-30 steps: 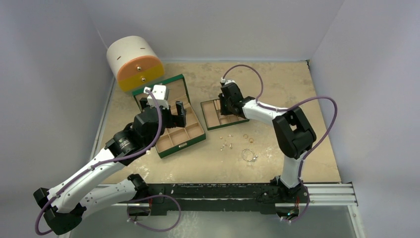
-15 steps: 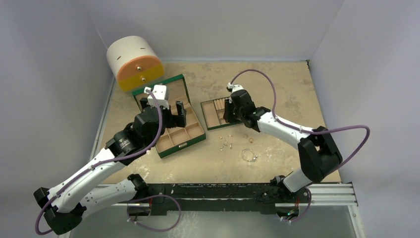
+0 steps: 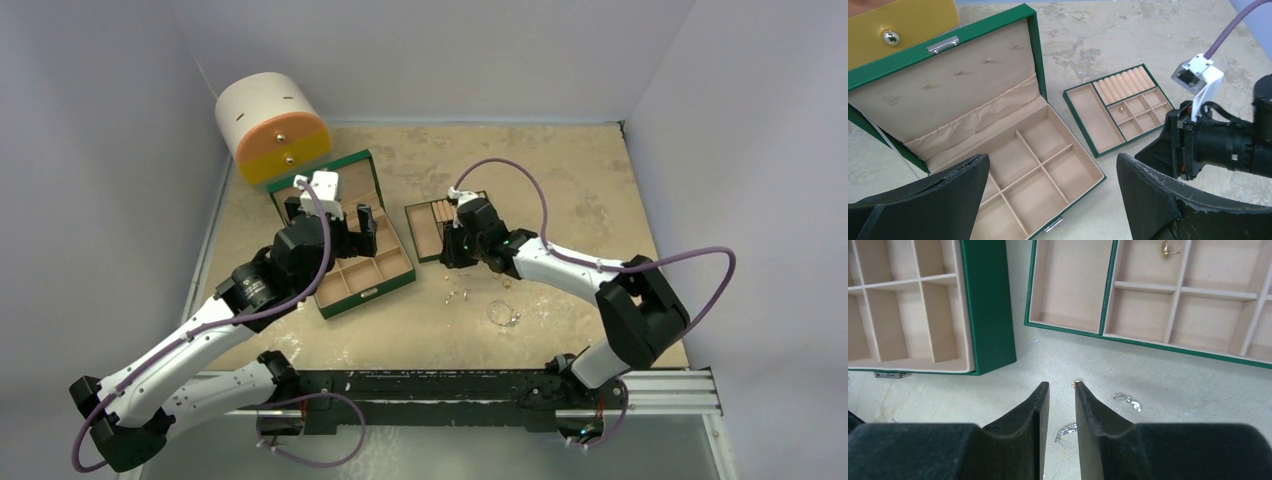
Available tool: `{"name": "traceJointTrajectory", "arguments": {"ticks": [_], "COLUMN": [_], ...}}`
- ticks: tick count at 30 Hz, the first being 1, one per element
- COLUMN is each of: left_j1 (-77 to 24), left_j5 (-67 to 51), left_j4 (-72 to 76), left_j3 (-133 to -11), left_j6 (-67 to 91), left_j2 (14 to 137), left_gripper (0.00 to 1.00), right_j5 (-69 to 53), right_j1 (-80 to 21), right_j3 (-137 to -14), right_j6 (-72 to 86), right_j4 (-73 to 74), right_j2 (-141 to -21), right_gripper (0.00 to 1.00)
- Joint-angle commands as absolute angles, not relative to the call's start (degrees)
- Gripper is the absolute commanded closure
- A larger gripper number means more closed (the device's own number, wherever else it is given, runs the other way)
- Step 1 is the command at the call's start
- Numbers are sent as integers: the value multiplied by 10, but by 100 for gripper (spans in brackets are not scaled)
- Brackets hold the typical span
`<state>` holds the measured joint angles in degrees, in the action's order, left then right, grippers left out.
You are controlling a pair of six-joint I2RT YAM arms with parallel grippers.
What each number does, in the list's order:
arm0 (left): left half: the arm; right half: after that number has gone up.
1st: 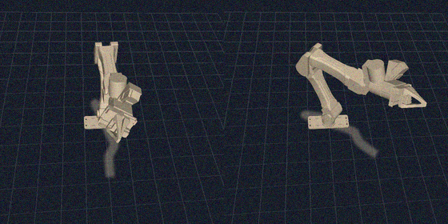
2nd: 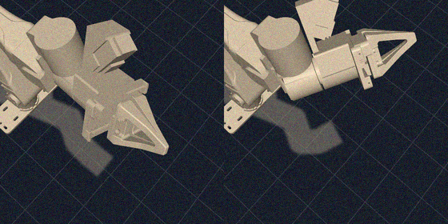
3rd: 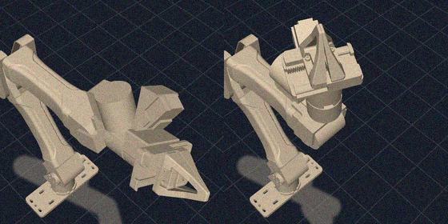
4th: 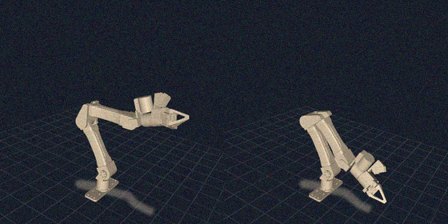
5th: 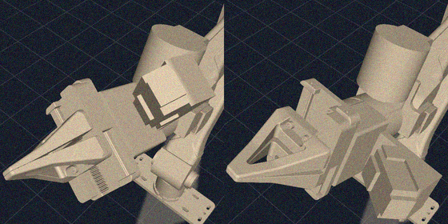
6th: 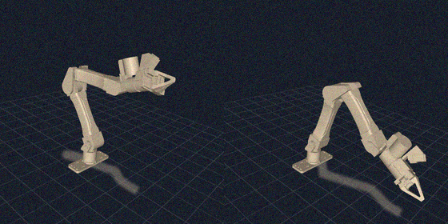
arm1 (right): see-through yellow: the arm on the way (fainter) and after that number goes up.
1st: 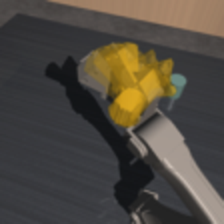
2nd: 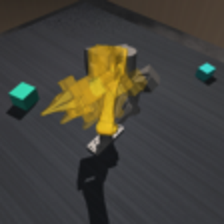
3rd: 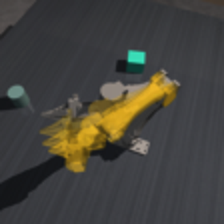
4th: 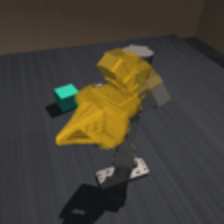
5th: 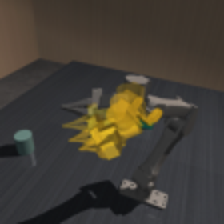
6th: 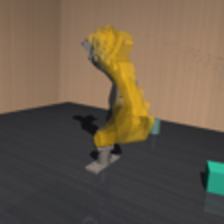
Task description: Organize the mixed jewelry
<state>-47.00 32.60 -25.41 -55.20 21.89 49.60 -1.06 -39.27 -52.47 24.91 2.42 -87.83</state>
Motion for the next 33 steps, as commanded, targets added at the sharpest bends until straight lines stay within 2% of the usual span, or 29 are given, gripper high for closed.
{"name": "traceJointTrajectory", "arguments": {"ticks": [1, 12, 25, 33], "left_j1": [-470, -469, -469, -469], "left_j5": [323, 319, 318, 318], "left_j4": [-243, -243, -243, -244], "left_j3": [-577, -578, -578, -578], "left_j6": [218, 217, 215, 215], "left_j2": [496, 498, 499, 499], "left_gripper": [2, 2, 2, 2], "right_j5": [-25, -3, 54, 78], "right_j1": [-405, -421, -441, -449], "right_j3": [-522, -522, -528, -523], "right_j6": [265, 268, 261, 261], "right_j4": [-7, -13, -1, 18], "right_j2": [-899, -940, -965, -961], "right_gripper": [71, 69, 70, 80]}}
